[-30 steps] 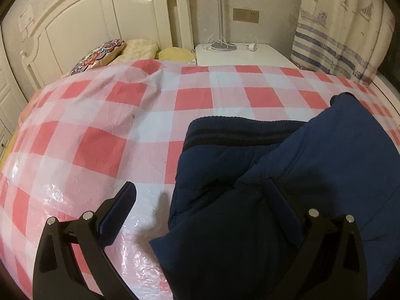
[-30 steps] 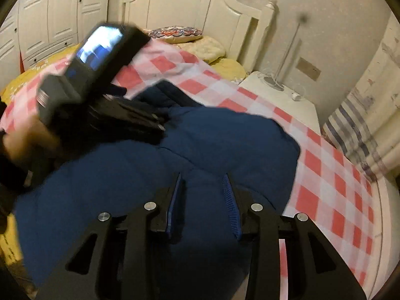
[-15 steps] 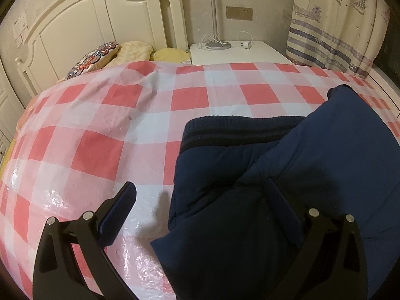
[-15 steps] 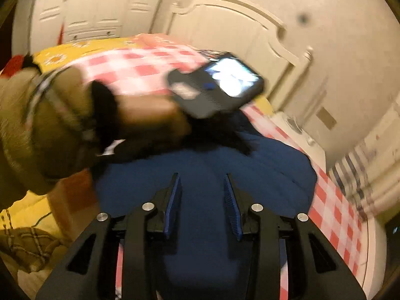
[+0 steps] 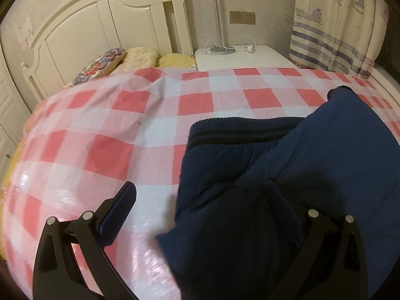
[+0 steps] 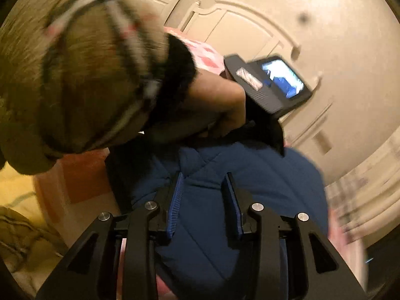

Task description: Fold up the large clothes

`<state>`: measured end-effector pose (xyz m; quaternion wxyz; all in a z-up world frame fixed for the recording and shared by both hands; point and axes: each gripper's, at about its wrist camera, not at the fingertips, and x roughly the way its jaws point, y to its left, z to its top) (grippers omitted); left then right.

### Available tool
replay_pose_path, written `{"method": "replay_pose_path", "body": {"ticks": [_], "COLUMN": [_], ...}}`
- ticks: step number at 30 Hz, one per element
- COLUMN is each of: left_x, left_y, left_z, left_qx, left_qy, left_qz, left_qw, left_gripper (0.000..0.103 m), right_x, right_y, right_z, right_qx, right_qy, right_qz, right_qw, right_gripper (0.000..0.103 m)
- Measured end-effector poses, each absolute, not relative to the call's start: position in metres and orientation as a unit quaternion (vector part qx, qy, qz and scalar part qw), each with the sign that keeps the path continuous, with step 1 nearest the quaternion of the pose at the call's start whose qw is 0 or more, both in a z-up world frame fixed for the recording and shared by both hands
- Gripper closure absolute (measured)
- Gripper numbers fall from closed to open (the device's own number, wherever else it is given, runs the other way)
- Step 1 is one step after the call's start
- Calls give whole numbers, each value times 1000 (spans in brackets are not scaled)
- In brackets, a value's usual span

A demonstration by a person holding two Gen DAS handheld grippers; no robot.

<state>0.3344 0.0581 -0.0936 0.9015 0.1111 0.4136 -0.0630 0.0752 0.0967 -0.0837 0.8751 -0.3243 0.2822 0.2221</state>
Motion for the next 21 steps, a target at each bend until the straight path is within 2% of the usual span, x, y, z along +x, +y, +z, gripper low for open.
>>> {"method": "replay_pose_path", "body": {"ticks": [3, 7, 11, 13, 14, 16, 17, 18, 21], "left_x": [303, 240, 211, 213, 216, 223, 225, 225, 224], "left_y": [60, 74, 63, 65, 69, 76, 79, 83, 95], "left_z": [-62, -28, -46, -63, -68, -75, -78, -82, -91], "left_qx": [138, 121, 177, 165, 143, 108, 97, 82, 40], "left_qy": [381, 331, 343, 353, 363, 381, 380, 379, 377], "left_qz": [-35, -64, -66, -73, -78, -91, -98, -104, -115], "left_qw": [913, 934, 920, 918, 918, 914, 915, 916, 918], "left_gripper": [2, 2, 2, 2, 2, 2, 2, 2, 2], "right_x": [77, 71, 50, 37, 32, 23, 20, 18, 13], "right_y": [90, 87, 80, 61, 49, 18, 2, -14, -46], "right_z": [-83, -84, -61, -39, -31, -23, -25, -30, -55], "right_qx": [-308, -294, -278, -245, -231, -212, -200, -183, -127], "right_qy": [282, 260, 256, 247, 240, 234, 238, 251, 317], "right_qz": [234, 236, 263, 289, 287, 252, 230, 214, 204], "right_qw": [878, 889, 888, 892, 898, 915, 922, 926, 918], "right_gripper": [66, 66, 67, 66, 63, 48, 31, 22, 22]}}
